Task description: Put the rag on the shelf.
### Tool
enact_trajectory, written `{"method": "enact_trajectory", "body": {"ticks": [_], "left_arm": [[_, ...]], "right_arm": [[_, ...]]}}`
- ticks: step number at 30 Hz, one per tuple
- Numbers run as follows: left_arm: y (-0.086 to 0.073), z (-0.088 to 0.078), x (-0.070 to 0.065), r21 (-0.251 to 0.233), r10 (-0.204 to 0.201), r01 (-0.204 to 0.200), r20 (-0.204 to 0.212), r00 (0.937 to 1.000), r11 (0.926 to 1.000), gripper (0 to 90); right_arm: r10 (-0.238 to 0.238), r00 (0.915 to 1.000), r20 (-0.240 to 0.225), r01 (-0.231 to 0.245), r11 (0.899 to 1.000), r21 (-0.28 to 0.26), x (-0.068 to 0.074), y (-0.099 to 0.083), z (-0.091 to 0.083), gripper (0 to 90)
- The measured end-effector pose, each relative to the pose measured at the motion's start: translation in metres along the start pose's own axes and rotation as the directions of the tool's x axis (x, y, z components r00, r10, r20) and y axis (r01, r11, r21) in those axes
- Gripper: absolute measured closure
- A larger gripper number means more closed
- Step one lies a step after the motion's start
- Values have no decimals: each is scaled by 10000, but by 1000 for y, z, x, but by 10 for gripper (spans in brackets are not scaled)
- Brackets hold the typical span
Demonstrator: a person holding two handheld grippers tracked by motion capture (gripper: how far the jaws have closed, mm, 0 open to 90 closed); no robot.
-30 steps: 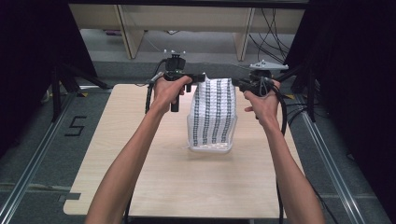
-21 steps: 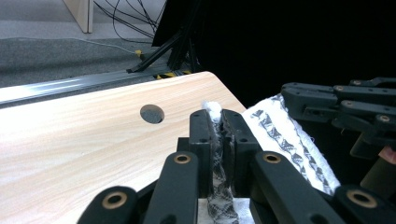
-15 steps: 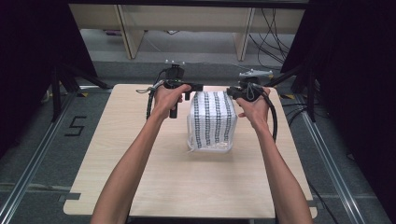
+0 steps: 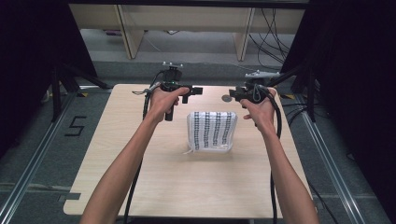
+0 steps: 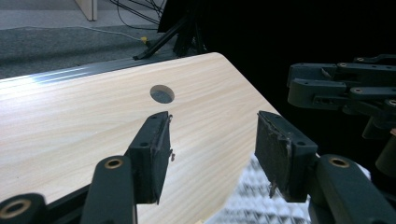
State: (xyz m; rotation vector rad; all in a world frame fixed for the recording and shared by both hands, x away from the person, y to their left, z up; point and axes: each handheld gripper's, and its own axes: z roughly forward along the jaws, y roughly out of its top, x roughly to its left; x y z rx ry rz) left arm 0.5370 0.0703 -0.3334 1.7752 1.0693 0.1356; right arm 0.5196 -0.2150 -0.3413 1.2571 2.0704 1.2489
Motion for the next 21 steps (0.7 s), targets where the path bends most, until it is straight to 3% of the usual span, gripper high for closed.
{"method": "enact_trajectory", "body": {"ticks": [3, 4, 7, 8, 12, 14, 16, 19, 20, 21], "left_arm": [[-2, -5, 0, 16, 56, -56, 65, 10000, 10000, 437], [-3, -8, 0, -99, -29, 30, 126, 9999, 9999, 437], [-5, -16, 2, -173, 2, 1, 174, 9998, 9999, 435], [-5, -18, 2, -90, 31, -30, 161, 9999, 10000, 435], [-10, -25, 3, 0, 81, -81, 180, 9998, 10000, 429], [-13, -30, 3, -101, 59, -56, 239, 9997, 9999, 428], [-17, -38, 5, -172, -20, 26, 353, 9994, 9998, 427], [-21, -45, 8, -416, -100, 114, 356, 9993, 9991, 424], [-21, -45, 8, -416, -100, 114, 356, 9993, 9991, 424], [-23, -48, 9, -453, -63, 80, 379, 9993, 9989, 424]], "right_arm": [[195, 9998, 17, -195, 9998, -14, -3, -3, -5, 634], [-9, 10000, 10, 9, 10000, -41, -5, -3, -6, 632], [-32, 10000, -54, 32, 10000, -85, -8, -5, -12, 631], [199, 9998, -40, -199, 9998, -31, -7, -5, -15, 628], [-27, 9999, -103, 26, 10000, -88, -9, -6, -21, 620], [63, 9999, -102, -64, 10000, -68, -8, -7, -27, 618], [-184, 9998, -87, 183, 9997, -132, -9, -8, -33, 611], [25, 9997, -230, -28, 9999, -111, -6, -9, -38, 607], [-214, 9996, -187, 211, 9996, -206, -7, -10, -38, 603], [-1, 9995, -305, -2, 9999, -101, -5, -11, -40, 599]]}}
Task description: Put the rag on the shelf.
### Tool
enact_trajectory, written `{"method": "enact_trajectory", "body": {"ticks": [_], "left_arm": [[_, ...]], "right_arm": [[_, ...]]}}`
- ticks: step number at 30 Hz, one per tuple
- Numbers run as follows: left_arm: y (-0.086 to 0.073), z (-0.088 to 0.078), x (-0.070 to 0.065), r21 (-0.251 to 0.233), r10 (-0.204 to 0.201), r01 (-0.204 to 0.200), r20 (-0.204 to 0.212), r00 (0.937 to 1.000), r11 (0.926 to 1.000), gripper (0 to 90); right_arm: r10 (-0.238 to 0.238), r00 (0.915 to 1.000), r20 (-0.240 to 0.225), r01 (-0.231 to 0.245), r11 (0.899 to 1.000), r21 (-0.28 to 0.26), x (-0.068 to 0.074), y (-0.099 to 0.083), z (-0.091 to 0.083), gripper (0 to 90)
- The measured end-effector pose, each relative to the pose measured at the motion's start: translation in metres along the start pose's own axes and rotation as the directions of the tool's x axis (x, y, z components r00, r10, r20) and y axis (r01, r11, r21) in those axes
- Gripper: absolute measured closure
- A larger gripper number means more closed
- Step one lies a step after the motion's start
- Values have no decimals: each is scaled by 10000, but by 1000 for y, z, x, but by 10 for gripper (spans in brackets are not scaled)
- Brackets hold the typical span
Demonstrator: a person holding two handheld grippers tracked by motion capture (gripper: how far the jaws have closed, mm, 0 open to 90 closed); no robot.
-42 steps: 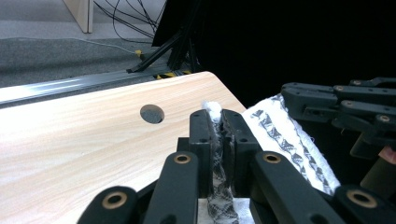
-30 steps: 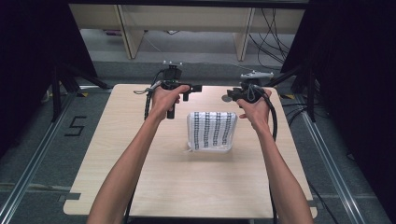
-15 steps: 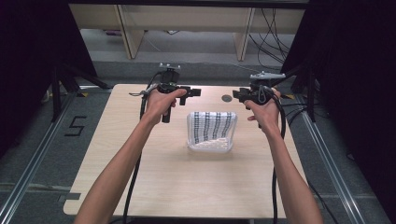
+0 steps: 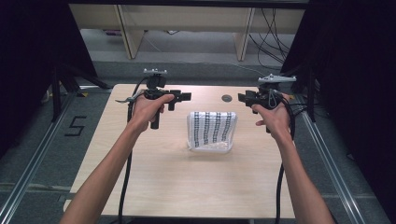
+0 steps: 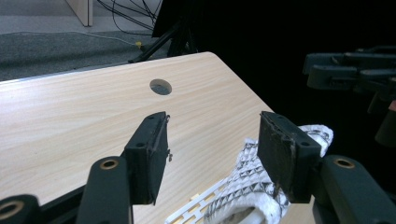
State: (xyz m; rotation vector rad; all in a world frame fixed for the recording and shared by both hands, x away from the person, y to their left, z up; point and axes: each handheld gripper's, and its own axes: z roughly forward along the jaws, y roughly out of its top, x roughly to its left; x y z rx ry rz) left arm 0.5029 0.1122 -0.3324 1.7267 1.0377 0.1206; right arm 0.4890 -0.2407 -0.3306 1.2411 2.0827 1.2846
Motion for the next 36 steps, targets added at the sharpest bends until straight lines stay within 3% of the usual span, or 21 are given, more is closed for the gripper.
{"method": "enact_trajectory", "body": {"ticks": [6, 7, 8, 9, 10, 18, 20, 21, 30, 32, 35, 36], "left_arm": [[-8, -10, -4, 94, 328, -329, 103, 9994, 9994, 413], [-8, -10, -4, 94, 328, -329, 103, 9994, 9994, 410], [-11, -12, -6, 182, 474, -475, 50, 9989, 9987, 407], [-13, -13, -7, 226, 599, -597, -111, 9981, 9980, 403], [-14, -14, -7, 301, 669, -666, -91, 9977, 9973, 398], [-23, -23, -10, 272, 671, -675, 131, 9977, 9973, 353], [-26, -25, -10, 309, 739, -739, 0, 9973, 9968, 335], [-27, -25, -10, 352, 795, -792, -77, 9968, 9962, 327], [-38, -36, -17, 326, 883, -885, 93, 9961, 9955, 276], [-41, -38, -20, 321, 928, -933, 181, 9955, 9951, 270], [-46, -41, -25, 321, 1036, -1047, 366, 9940, 9940, 264], [-47, -42, -27, 330, 1082, -1094, 336, 9936, 9935, 260]], "right_arm": [[-11, 10000, -54, 11, 10000, -34, 5, -2, -4, 569], [-196, 9998, -62, 195, 9998, -103, 4, -3, -5, 563], [23, 9999, -153, -24, 10000, -90, 7, -4, -7, 559], [-143, 9997, -223, 140, 9998, -122, 7, -5, -7, 551], [-4, 9998, -199, 2, 9999, -103, 10, -5, -9, 540], [46, 9993, -372, -58, 9995, -306, 14, -11, -16, 467], [-171, 9995, -283, 160, 9992, -371, 14, -12, -18, 441], [122, 9991, -417, -137, 9992, -364, 15, -12, -20, 435], [135, 9985, -531, -163, 9984, -540, 16, -19, -27, 372], [492, 9964, -694, -529, 9972, -532, 19, -21, -29, 356], [341, 9969, -714, -382, 9976, -572, 20, -24, -30, 353], [94, 9976, -680, -138, 9979, -639, 19, -25, -31, 346]]}}
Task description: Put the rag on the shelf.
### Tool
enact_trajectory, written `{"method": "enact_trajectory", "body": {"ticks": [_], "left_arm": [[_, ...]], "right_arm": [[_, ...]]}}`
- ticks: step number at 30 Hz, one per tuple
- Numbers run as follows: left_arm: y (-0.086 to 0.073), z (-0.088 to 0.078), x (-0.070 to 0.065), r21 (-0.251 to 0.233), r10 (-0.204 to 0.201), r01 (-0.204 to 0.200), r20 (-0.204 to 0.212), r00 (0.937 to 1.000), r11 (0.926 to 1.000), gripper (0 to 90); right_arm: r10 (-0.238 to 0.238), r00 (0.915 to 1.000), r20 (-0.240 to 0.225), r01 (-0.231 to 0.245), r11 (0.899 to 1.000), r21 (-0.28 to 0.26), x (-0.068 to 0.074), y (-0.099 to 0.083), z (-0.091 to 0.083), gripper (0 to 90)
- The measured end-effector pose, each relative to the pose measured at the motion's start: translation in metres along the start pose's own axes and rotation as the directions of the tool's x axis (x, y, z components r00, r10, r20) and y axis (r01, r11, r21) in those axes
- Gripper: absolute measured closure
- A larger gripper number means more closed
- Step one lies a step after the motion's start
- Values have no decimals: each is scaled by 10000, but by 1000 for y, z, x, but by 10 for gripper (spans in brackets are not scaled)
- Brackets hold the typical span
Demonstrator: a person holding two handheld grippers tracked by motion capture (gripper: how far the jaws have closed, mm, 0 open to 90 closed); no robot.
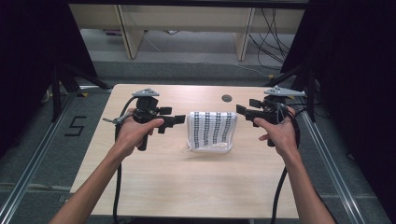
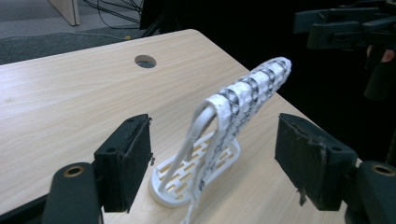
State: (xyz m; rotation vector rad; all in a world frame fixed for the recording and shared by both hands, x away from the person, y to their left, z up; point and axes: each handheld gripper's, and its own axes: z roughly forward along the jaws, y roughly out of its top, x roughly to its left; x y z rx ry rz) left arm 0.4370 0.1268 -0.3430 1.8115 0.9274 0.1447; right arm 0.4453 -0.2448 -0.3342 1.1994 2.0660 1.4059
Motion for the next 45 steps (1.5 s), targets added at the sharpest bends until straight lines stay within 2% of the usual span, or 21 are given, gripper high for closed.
{"method": "enact_trajectory", "body": {"ticks": [1, 5, 15, 16, 17, 18, 19, 22, 24, 27, 29, 30, 32, 34, 35, 36, 38, 39, 40, 43, 45], "left_arm": [[-1, 0, -1, 43, 25, -25, 32, 10000, 10000, 260], [-7, -3, -5, 61, 66, -67, 148, 9999, 10000, 258], [-21, -12, -14, 29, 312, -313, 256, 9992, 9995, 251], [-22, -12, -15, 16, 298, -298, 279, 9992, 9996, 250], [-24, -12, -16, 45, 312, -313, 296, 9991, 9995, 249], [-25, -13, -16, 35, 353, -355, 332, 9988, 9994, 247], [-26, -13, -17, 30, 345, -346, 300, 9990, 9994, 245], [-28, -15, -19, 0, 474, -474, 235, 9986, 9989, 244], [-30, -16, -19, -56, 485, -484, 299, 9984, 9988, 244], [-32, -18, -21, -31, 577, -577, 272, 9980, 9983, 242], [-34, -19, -21, 6, 615, -615, 212, 9979, 9981, 241], [-36, -19, -21, -10, 631, -631, 248, 9977, 9980, 240], [-38, -20, -20, -12, 605, -605, 269, 9978, 9982, 240], [-40, -21, -20, 29, 669, -671, 274, 9974, 9977, 238], [-41, -21, -20, 27, 649, -650, 215, 9977, 9979, 236], [-42, -22, -20, 83, 693, -694, 178, 9974, 9976, 235], [-44, -23, -20, 71, 701, -702, 128, 9975, 9975, 235], [-45, -24, -20, 32, 681, -681, 164, 9975, 9977, 234], [-46, -24, -20, 17, 667, -668, 132, 9977, 9978, 233], [-47, -25, -19, -19, 701, -701, 182, 9974, 9975, 230], [-47, -27, -20, 105, 693, -693, 2, 9976, 9975, 227]], "right_arm": [[352, 9993, -83, -351, 9993, 88, 4, -1, -1, 342], [-21, 9998, -220, 21, 10000, -37, 7, -2, -3, 338], [-150, 9994, -301, 152, 9999, 51, 21, -6, -11, 332], [-427, 9987, -274, 426, 9991, -42, 20, -7, -12, 332], [-169, 9989, -431, 173, 9998, 89, 22, -8, -12, 331], [-345, 9984, -451, 344, 9994, -21, 22, -9, -12, 330], [-120, 9987, -491, 124, 9999, 82, 25, -10, -12, 329], [-325, 9982, -510, 328, 9994, 52, 26, -11, -12, 325], [-71, 9985, -540, 78, 9999, 132, 29, -13, -13, 324], [-469, 9978, -466, 469, 9989, -4, 29, -14, -14, 322], [-333, 9986, -418, 333, 9994, -14, 32, -15, -15, 319], [-507, 9972, -548, 506, 9987, -42, 31, -15, -14, 319], [-289, 9983, -502, 287, 9996, -40, 34, -17, -16, 318], [-516, 9968, -613, 512, 9987, -82, 32, -18, -16, 316], [-215, 9981, -574, 218, 9998, 45, 35, -19, -17, 316], [-502, 9971, -575, 496, 9987, -103, 33, -19, -17, 315], [-303, 9980, -552, 305, 9995, 28, 34, -20, -19, 314], [-556, 9972, -498, 552, 9984, -86, 33, -21, -19, 314], [-282, 9979, -577, 283, 9996, 2, 35, -22, -19, 310], [-313, 9977, -601, 318, 9995, 74, 36, -23, -20, 304], [-342, 9981, -510, 341, 9994, -34, 36, -24, -20, 297]]}}
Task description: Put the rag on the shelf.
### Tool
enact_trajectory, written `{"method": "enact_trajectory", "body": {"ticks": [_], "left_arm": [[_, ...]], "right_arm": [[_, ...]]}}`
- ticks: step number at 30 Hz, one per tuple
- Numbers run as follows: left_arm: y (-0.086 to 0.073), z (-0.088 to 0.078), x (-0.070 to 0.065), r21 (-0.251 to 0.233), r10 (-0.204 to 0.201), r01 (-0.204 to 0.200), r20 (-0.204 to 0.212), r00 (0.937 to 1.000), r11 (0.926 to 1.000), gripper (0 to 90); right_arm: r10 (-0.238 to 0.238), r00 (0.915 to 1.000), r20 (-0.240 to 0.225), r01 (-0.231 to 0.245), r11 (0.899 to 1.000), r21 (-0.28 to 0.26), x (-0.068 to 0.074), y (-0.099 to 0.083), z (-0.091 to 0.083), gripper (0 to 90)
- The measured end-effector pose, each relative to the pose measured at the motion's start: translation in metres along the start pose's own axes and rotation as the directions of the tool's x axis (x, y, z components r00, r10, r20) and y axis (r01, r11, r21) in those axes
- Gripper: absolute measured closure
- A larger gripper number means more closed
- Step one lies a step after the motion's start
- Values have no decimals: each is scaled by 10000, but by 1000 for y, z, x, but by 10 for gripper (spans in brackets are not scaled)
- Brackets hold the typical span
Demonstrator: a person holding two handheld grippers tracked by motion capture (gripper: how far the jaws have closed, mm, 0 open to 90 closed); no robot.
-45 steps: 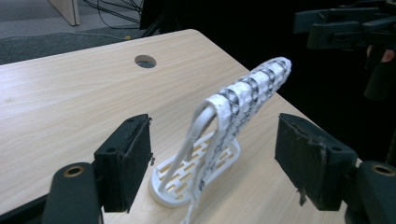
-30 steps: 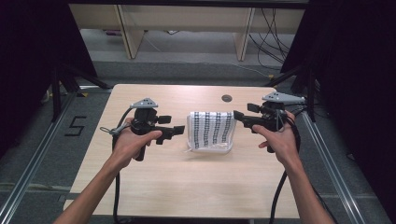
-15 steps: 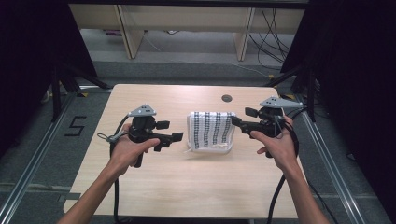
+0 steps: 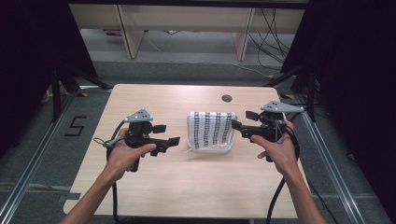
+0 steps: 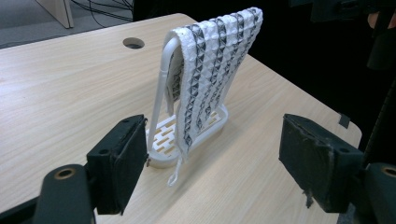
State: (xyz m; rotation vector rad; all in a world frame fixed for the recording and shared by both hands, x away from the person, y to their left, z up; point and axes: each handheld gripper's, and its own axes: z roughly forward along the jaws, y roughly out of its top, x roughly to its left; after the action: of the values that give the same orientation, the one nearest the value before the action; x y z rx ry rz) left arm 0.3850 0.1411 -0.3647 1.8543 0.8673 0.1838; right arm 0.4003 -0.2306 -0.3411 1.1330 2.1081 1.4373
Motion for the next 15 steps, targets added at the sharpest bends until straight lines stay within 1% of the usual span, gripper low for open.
{"method": "enact_trajectory", "body": {"ticks": [1, 2, 3, 4, 5, 6, 7, 8, 9, 10, 11, 12, 14, 15], "left_arm": [[-1, 0, 1, -115, 30, -29, 73, 10000, 9999, 227], [-2, 0, 0, -107, 23, -22, 99, 9999, 9999, 226], [-2, -1, 0, -6, 12, -12, 7, 10000, 10000, 226], [-3, -1, 0, -110, 35, -34, 100, 9999, 9999, 225], [-4, -1, 0, -119, 47, -46, 139, 9999, 9999, 224], [-5, -1, -1, -126, 28, -27, 91, 10000, 9999, 223], [-6, -1, -1, -119, 17, -16, 55, 10000, 9999, 223], [-7, -1, -1, -175, 41, -39, 96, 9999, 9998, 223], [-8, -2, -1, -67, 52, -51, 68, 10000, 10000, 222], [-9, -2, -1, -67, 55, -55, 14, 10000, 10000, 222], [-10, -2, -1, -113, 64, -63, 70, 10000, 9999, 221], [-11, -2, -2, -154, 72, -70, 105, 9999, 9999, 221], [-12, -4, -4, -145, 113, -112, 41, 9999, 9998, 221], [-13, -4, -4, -234, 97, -94, 93, 9999, 9997, 221]], "right_arm": [[121, 9999, -50, -121, 9999, 49, 1, 0, 0, 295], [34, 10000, -82, -34, 10000, 35, 1, 0, 0, 292], [82, 9999, -92, -81, 10000, 57, 1, -1, -1, 287], [-89, 10000, -38, 89, 10000, -42, 0, -1, 0, 283], [86, 10000, -12, -86, 9999, -79, 2, -2, 0, 279], [-1, 10000, -39, 1, 10000, 34, 2, -3, -1, 270], [-1, 10000, -39, 1, 10000, 34, 2, -3, -1, 270], [208, 9998, -68, -207, 9998, 82, 4, -4, -1, 266], [-42, 10000, -62, 43, 10000, 74, 3, -5, -1, 260], [-8, 10000, -10, 8, 10000, 39, 3, -6, -1, 260], [141, 9999, -26, -140, 9999, 57, 4, -6, -2, 258], [-1, 10000, -47, 2, 10000, 31, 4, -7, -2, 257], [2, 10000, -5, -2, 10000, 2, 6, -10, -3, 254], [29, 10000, -66, -28, 10000, 61, 7, -11, -4, 253]]}}
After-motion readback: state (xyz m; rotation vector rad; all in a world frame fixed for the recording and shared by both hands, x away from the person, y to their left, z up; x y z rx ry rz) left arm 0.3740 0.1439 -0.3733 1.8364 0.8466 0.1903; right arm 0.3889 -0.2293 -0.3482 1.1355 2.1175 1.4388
